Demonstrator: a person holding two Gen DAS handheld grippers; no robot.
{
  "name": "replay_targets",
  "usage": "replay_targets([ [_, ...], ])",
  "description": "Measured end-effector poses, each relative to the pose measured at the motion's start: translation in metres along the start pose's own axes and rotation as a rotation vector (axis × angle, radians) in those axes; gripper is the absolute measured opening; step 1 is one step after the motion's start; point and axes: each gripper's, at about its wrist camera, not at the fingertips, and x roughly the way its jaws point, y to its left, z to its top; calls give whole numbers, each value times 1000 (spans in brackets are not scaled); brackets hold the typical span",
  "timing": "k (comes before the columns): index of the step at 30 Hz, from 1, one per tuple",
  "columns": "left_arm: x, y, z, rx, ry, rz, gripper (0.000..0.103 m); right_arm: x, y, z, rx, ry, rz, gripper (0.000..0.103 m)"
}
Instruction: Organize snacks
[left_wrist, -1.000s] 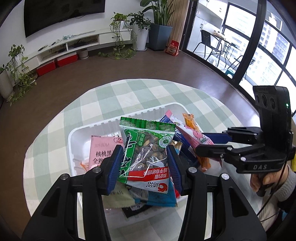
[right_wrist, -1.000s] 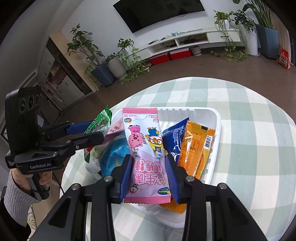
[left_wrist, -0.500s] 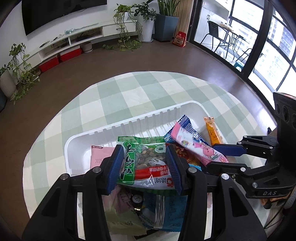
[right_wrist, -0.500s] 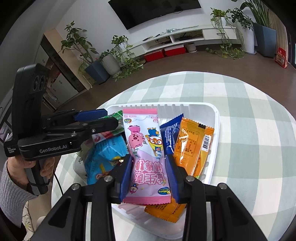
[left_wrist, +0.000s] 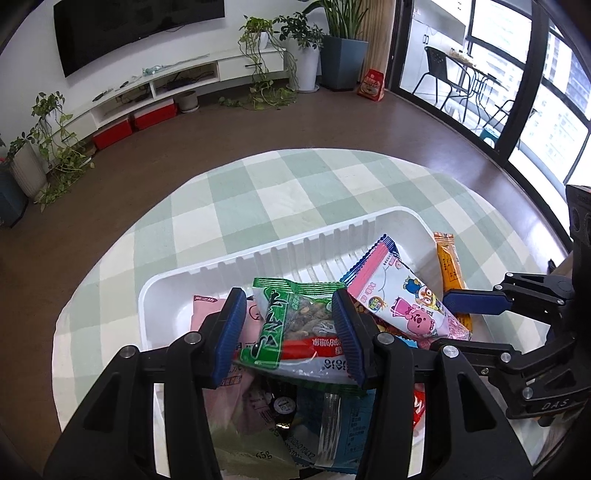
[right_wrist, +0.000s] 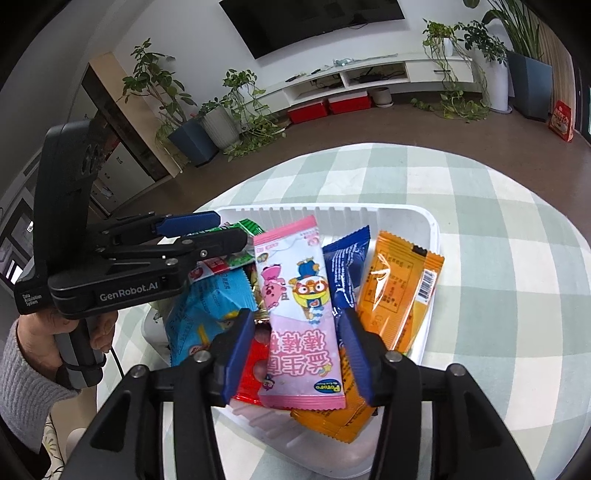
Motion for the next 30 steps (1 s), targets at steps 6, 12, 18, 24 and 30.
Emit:
replay_targets([
  [6,-19,4,-6,-51,-60,15,57,-12,12,0,-55,-43,-46,67],
  [12,-47,3,-14,-85,-125,34,66,-28,22,0,-92,-94,-70,80],
  [18,-76,-5,-27,-90,-178,57,68,-42,35,-2,-136,-128,-103,84],
  [24,-103,-13,-43,-112,-215,67,68,-57,50,-10,-190,-168,-142,85],
  [30,-132,-26,-63,-133,-249,72,68,-73,65,-20,-236,-203,-178,85],
])
